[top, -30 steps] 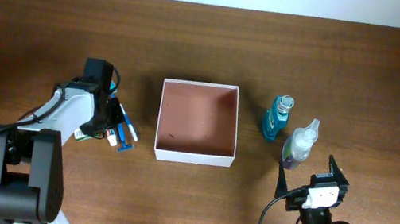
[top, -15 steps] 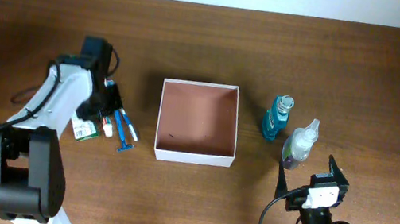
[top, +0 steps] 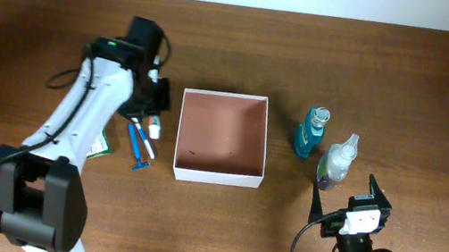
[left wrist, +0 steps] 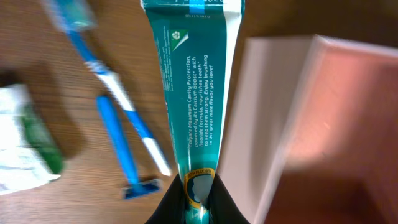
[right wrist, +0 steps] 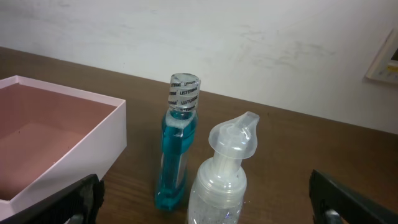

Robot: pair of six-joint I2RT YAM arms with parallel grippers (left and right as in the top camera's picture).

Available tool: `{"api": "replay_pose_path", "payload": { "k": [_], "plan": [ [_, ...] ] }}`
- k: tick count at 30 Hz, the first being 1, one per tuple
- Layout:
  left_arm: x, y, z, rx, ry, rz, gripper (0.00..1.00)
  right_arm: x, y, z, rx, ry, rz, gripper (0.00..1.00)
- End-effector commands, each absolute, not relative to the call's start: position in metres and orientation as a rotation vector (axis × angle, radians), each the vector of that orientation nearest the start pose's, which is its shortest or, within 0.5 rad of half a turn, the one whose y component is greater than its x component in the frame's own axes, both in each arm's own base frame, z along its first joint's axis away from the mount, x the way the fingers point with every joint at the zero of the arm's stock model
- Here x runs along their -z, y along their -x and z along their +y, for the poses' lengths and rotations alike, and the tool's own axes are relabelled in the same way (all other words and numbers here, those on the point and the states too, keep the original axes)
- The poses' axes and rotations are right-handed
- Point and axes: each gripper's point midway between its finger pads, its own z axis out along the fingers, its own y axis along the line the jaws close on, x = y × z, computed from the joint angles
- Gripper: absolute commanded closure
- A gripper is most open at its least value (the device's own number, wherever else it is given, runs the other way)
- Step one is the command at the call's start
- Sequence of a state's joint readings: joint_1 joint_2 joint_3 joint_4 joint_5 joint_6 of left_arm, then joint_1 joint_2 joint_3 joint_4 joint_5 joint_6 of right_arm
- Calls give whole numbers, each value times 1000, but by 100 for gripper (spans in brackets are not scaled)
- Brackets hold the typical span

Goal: Pack container
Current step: 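Lift the toothpaste tube and carry it over the box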

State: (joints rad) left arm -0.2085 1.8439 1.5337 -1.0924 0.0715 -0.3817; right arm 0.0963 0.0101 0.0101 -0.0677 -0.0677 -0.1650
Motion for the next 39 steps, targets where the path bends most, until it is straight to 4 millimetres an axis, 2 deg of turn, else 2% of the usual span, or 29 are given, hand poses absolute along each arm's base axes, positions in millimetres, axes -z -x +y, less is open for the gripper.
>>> {"api": "replay_pose_path", "payload": {
  "k": [1, 11, 18, 30, 39],
  "plan": [
    [-126, -370, -120, 239, 123, 2951, 100, -157, -243, 36, 1, 267, 1620, 2],
    [-131, -357, -156, 308, -4, 2956, 100, -157, -243, 36, 1, 267, 1620, 2],
    [-133, -356, -180, 326, -54, 2923, 99, -157, -243, 36, 1, 267, 1620, 2],
    [-131, -359, -181, 256, -16, 2902, 99, -157, -243, 36, 1, 267, 1620, 2],
    [-121, -365, -178, 180, 28, 2894, 99, -157, -243, 36, 1, 267, 1620, 2]
  ]
}}
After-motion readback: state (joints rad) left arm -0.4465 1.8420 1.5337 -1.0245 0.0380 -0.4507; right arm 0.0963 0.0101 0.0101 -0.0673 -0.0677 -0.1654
